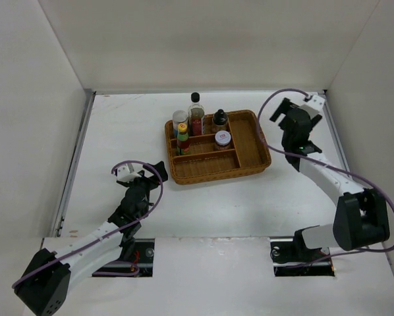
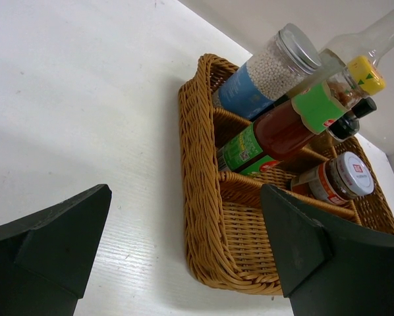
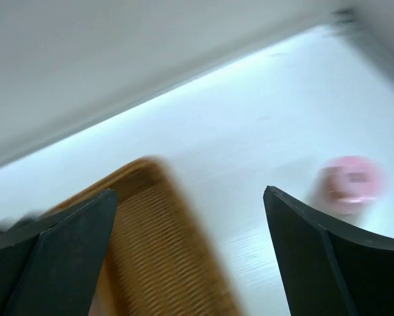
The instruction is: Organize the condiment bottles
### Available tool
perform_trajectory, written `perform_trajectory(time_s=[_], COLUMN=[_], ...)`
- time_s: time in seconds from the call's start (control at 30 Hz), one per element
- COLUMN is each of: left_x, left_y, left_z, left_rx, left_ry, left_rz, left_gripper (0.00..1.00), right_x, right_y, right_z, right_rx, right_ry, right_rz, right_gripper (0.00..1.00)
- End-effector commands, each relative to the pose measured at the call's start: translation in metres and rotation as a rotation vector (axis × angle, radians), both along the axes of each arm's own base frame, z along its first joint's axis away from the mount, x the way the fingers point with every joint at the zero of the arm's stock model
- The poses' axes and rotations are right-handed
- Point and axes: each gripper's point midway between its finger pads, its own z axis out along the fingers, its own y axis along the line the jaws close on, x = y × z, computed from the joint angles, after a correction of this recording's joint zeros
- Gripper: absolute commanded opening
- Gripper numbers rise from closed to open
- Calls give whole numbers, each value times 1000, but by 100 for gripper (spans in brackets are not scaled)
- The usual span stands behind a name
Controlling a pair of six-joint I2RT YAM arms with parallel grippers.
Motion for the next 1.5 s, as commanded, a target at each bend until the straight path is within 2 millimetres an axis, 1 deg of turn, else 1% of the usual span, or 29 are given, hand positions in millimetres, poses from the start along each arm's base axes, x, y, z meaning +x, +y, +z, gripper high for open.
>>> perform_trajectory(time_s=[0.0, 0.03, 0.07, 0.13, 0.2, 0.27, 0.37, 0.43, 0.47, 0.5, 0.6, 0.63, 0.67, 0.7, 0.73, 0.77, 0.8, 0.87, 0.97, 1.0, 1.03, 1.1, 1.13, 1.17, 1.27, 1.37, 1.4, 1.47], left_x=[-3, -3, -2, -2, -3, -3, -3, -3, -2, -2, -2, -2, -2, -2, -2, -2, -2, -2, -2, -2, -2, -2, -2, -1, -1, -2, -2, -1], left_y=[1, 0, -1, -1, 0, 0, 1, 2, 1, 0, -1, 0, 1, 1, 0, 0, 0, 2, 0, 0, 0, 2, 2, 2, 1, 5, 6, 5], left_z=[-9, -10, -10, -9, -8, -8, -8, -8, -9, -10, -10, -9, -9, -10, -10, -10, -9, -8, -10, -10, -9, -9, -10, -11, -9, -8, -9, -9], left_rx=[-5, -2, 0, -4, -7, -6, -9, -8, -4, 0, -1, -3, -3, -2, -2, -2, -4, -7, 1, 1, -1, -5, -3, 2, 4, -3, -3, 0], left_ry=[1, 6, 9, 4, 0, 2, -2, -2, 4, 10, 9, 5, 5, 6, 8, 8, 6, 0, 9, 11, 7, 3, 5, 10, 10, -1, 0, 4], left_rz=[-6, -11, -14, -17, -12, -14, -12, -6, -8, -12, -14, -12, -8, -9, -12, -14, -12, -8, -11, -14, -12, -5, -3, -3, -8, 6, 9, 3], left_gripper=[100, 100, 100, 100, 100, 100, 100, 100, 100, 100, 100, 100, 100, 100, 100, 100, 100, 100, 100, 100, 100, 100, 100, 100, 100, 100, 100, 100], right_x=[-8, -7, -2, 9, 17, 24, 37, 40, 40, 40, 37, 33, 27, 23, 20, 18, 15, 5, -11, -15, -19, -24, -25, -25, -16, -14, -13, -10], right_y=[-76, -93, -105, -117, -125, -128, -128, -129, -129, -130, -129, -130, -130, -127, -119, -108, -92, -52, 15, 43, 67, 116, 140, 159, 208, 248, 255, 274], right_z=[-20, -26, -32, -49, -65, -77, -89, -94, -96, -97, -100, -97, -91, -82, -71, -58, -43, -10, 37, 50, 61, 73, 77, 76, 67, 49, 43, 23], right_rx=[-52, -61, -67, -73, -74, -66, -47, -41, -36, -32, -35, -34, -39, -44, -48, -50, -47, -44, -28, -22, -19, -7, -7, -4, -8, -21, -27, -44], right_ry=[81, 106, 134, 193, 244, 274, 291, 298, 300, 299, 304, 295, 278, 254, 222, 187, 151, 73, -44, -79, -107, -137, -141, -138, -122, -88, -78, -41], right_rz=[-259, -304, -326, -333, -337, -326, -292, -287, -284, -284, -289, -297, -312, -318, -311, -292, -254, -163, 9, 80, 146, 272, 329, 369, 465, 532, 543, 577], right_gripper=[100, 100, 100, 100, 100, 100, 99, 92, 86, 76, 58, 52, 48, 46, 45, 45, 43, 42, 42, 43, 44, 45, 46, 46, 46, 46, 46, 46])
